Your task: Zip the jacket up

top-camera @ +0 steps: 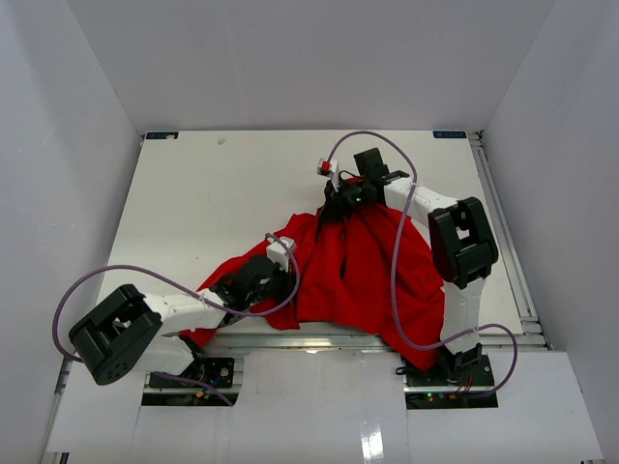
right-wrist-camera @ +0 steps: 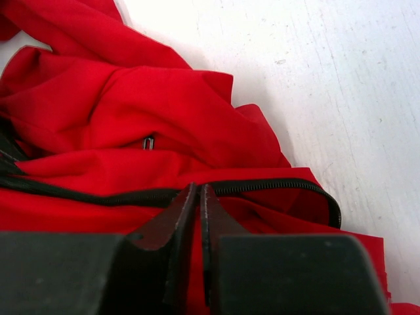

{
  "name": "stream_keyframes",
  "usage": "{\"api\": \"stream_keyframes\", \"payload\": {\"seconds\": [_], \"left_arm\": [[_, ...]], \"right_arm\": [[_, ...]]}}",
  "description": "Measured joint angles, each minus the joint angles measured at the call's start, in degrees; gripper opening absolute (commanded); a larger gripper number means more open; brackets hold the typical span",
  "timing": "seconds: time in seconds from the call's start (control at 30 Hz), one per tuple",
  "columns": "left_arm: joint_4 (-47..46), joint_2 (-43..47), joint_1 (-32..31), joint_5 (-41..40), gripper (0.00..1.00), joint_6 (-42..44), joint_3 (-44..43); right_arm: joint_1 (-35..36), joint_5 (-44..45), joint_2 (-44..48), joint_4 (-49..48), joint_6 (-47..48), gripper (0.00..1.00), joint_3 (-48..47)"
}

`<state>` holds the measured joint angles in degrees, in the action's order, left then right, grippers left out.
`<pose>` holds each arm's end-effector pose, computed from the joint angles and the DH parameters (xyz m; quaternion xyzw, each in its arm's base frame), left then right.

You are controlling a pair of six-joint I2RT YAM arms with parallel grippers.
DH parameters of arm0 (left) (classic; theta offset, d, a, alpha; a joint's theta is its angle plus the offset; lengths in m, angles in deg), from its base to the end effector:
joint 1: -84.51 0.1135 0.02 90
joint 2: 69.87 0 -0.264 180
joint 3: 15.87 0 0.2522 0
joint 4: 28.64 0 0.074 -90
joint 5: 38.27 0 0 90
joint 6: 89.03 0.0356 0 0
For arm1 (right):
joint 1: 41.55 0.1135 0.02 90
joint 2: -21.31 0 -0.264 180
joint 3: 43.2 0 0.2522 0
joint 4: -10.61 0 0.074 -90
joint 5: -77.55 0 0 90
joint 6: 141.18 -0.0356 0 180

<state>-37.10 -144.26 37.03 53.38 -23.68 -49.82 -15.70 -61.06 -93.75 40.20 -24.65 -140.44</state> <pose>0.1573 -0.1731 0.1461 0.1799 0.8558 -0.2956 0.3846 0.3825 0.2150 0.2037 -0.5089 0.6960 0.3815 0.3333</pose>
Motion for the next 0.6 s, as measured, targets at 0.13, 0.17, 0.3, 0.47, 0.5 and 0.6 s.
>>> {"api": "stream_keyframes", "payload": {"seconds": [0.13, 0.17, 0.3, 0.47, 0.5, 0.6], "left_arm": [[0.46, 0.38, 0.00, -0.46, 0.00, -0.03, 0.02], [0.64, 0.57, -0.02, -0.73, 0.00, -0.02, 0.03], [1.07, 1.33, -0.11, -1.43, 0.00, -0.02, 0.14], [1.18, 1.75, -0.26, -1.91, 0.00, -0.06, 0.34], [1.17, 1.76, -0.26, -1.96, 0.00, -0.06, 0.39], [1.04, 1.77, -0.26, -2.14, 0.00, -0.06, 0.60]], "right_arm": [[0.00, -0.30, 0.00, 0.60, -0.24, 0.08, -0.29], [0.00, -0.24, 0.00, 0.66, -0.43, 0.08, -0.42], [0.00, -0.44, 0.06, 0.67, -1.36, 0.08, -0.84], [0.07, -0.62, 0.20, 0.62, -2.35, 0.08, -0.83], [0.09, -0.62, 0.20, 0.63, -2.44, 0.08, -0.81], [0.27, -0.29, 0.26, 0.37, -2.56, 0.10, -0.39]]}}
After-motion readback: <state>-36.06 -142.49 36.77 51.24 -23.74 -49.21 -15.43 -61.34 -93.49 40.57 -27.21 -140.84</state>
